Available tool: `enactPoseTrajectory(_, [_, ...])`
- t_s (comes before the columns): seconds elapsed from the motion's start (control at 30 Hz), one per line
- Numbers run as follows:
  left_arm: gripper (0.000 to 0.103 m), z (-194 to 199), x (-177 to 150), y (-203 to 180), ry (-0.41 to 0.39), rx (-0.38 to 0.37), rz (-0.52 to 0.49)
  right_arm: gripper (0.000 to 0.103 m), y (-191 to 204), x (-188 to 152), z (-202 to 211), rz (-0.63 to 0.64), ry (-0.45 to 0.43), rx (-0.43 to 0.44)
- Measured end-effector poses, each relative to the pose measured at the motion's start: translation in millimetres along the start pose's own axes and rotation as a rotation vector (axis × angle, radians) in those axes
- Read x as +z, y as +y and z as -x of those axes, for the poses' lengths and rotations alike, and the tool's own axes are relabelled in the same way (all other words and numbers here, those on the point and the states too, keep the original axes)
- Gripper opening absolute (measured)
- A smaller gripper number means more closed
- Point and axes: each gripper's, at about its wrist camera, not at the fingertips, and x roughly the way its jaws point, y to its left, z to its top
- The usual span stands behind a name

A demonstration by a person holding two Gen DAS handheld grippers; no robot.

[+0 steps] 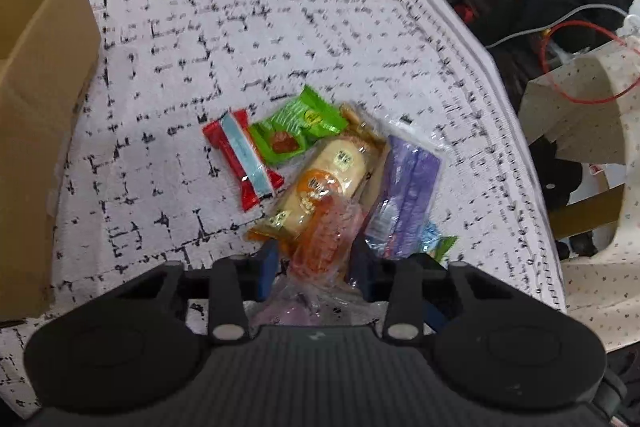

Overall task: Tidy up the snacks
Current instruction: 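Lower both tools onto the snack pile toward the purple bar, then grasp the purple bar with the right tool while the left tool grasps the small orange candy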

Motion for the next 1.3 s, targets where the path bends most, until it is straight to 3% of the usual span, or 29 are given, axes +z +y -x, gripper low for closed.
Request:
enactPoseTrajectory(0.23, [0.029, 0.2, 2.8, 5.0, 0.002, 0.006, 0.023, 0.051, 8.1, -0.1, -13.8, 0.054, 0.021, -0.007])
enactPoseTrajectory(0.37, [0.028, 8.8, 8.1, 10.8, -0.014, 0.018, 0.044, 0.065, 15.1, -3.0, -19.7, 0.100, 0.027, -0.050])
enactPoseTrajectory(0.47, [0.028, 14.2, 10.6, 13.7, -0.023, 0.030, 0.046, 0.065, 17.4, -5.3, -22.7, 0.131, 0.027, -0.069])
enactPoseTrajectory(0.53, [0.027, 17.9, 11.7, 16.2, -0.031, 0.034, 0.053, 0.054, 19.7, -8.1, -22.8, 0.160, 0.025, -0.085])
enactPoseTrajectory(0.57, [0.027, 20.4, 11.6, 17.3, -0.034, 0.035, 0.058, 0.036, 20.9, -8.9, -23.2, 0.172, 0.031, -0.092])
enactPoseTrajectory(0.6, [0.027, 23.2, 10.9, 18.3, -0.037, 0.035, 0.060, 0.034, 20.0, -10.0, -24.4, 0.172, 0.045, -0.094])
enactPoseTrajectory(0.8, [0.026, 40.2, 5.9, 18.8, -0.048, 0.033, 0.046, 0.026, 24.1, -18.2, -13.1, 0.180, 0.051, -0.093])
enactPoseTrajectory(1.3, [0.026, 99.3, -9.5, 35.1, -0.111, -0.012, 0.043, 0.025, 56.4, -35.6, 42.6, 0.188, -0.042, -0.023])
